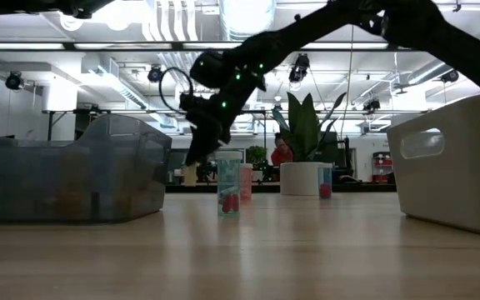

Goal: Pick and place medicine bottles into bin by pill shape (circle, oval)
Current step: Put the yellow tablet bottle into the black bin

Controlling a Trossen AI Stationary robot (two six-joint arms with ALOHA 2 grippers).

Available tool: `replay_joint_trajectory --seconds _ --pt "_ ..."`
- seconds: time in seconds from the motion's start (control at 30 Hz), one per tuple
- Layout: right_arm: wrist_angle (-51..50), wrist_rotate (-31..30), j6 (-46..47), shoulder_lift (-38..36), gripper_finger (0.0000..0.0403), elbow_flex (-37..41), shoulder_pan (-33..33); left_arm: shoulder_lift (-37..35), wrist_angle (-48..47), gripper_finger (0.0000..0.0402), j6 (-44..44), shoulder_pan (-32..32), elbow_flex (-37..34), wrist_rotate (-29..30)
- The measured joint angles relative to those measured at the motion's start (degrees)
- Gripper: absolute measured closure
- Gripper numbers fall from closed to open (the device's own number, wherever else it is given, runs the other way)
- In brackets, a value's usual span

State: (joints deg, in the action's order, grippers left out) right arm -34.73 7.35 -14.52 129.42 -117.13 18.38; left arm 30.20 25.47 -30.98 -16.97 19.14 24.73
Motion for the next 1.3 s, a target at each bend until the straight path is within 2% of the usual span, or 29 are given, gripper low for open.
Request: replay_joint_trajectory --seconds 0.43,0.57,1.3 --pt "-6.61 -0.11 2.84 -6.32 0.0287 -0.03 -7.67 -0.31 0.07 0.024 0.0 0.0 0.0 -0.01" --pt "-8.02 -1.93 3.18 -7.06 0.0287 -0.07 -11.1 -0.31 0.07 0.024 0.02 0.0 -0.01 -0.02" --pt "-5.83 -2.92 11.18 -8.13 0.0287 -2.52 -25.05 -0.69 0.25 0.024 0.03 0.0 0.0 -0.08"
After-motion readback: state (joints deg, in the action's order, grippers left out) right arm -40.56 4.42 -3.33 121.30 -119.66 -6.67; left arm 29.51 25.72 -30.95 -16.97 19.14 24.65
